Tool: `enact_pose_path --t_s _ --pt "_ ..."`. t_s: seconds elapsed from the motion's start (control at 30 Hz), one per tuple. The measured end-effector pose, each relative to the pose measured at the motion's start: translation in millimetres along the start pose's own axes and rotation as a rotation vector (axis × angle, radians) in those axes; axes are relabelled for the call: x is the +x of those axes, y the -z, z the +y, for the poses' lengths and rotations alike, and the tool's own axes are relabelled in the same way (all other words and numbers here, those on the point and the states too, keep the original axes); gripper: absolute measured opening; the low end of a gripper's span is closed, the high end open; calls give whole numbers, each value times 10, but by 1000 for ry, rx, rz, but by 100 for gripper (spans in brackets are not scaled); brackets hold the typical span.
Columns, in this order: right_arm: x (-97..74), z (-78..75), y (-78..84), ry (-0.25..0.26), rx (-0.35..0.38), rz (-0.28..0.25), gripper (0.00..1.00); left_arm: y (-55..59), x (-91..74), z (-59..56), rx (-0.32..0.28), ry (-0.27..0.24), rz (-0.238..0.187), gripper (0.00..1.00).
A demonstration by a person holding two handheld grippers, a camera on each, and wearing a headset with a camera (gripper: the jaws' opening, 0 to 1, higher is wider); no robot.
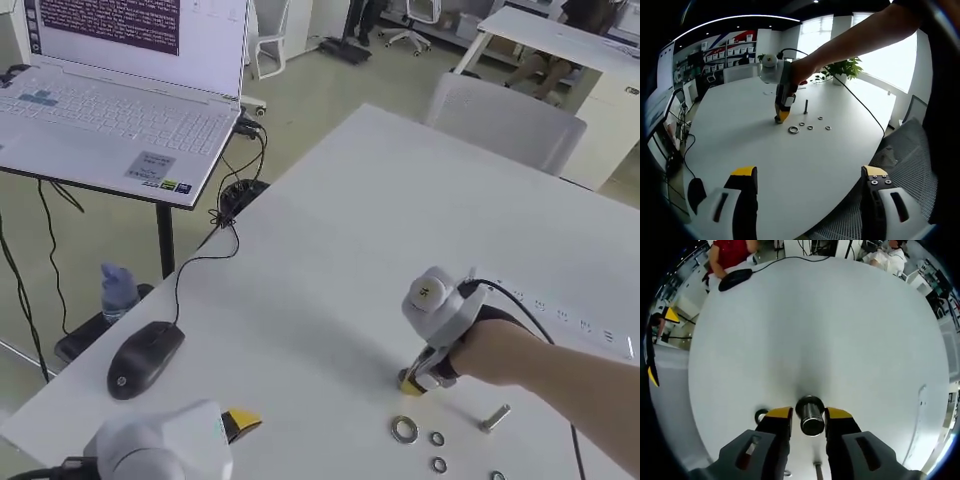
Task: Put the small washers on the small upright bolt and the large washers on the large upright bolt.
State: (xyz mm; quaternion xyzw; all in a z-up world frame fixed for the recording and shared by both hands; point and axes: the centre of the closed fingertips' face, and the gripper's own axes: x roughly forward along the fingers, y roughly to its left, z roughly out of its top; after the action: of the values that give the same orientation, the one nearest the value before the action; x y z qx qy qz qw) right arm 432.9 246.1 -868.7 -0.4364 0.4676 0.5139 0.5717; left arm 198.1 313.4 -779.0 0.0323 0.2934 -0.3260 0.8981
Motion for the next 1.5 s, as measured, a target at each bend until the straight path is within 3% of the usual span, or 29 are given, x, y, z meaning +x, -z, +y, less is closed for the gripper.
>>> enact_pose_path --t_s 0.23,0.73,0.87,0.97,1.5 --pt "-77 -13 -30 2 9 -28 37 22 -26 -52 4 8 14 83" --pt "-293 -34 4 5 33 -45 37 -58 -113 -125 26 14 12 81" --pt "-384 -38 -13 7 47 -62 37 -61 -121 -124 19 17 13 81" --pt "-448 -43 -4 7 58 -69 37 -115 -146 -122 -3 18 -12 81" --pt "-708 68 -116 13 39 -80 36 -84 -203 -56 2 21 -2 82"
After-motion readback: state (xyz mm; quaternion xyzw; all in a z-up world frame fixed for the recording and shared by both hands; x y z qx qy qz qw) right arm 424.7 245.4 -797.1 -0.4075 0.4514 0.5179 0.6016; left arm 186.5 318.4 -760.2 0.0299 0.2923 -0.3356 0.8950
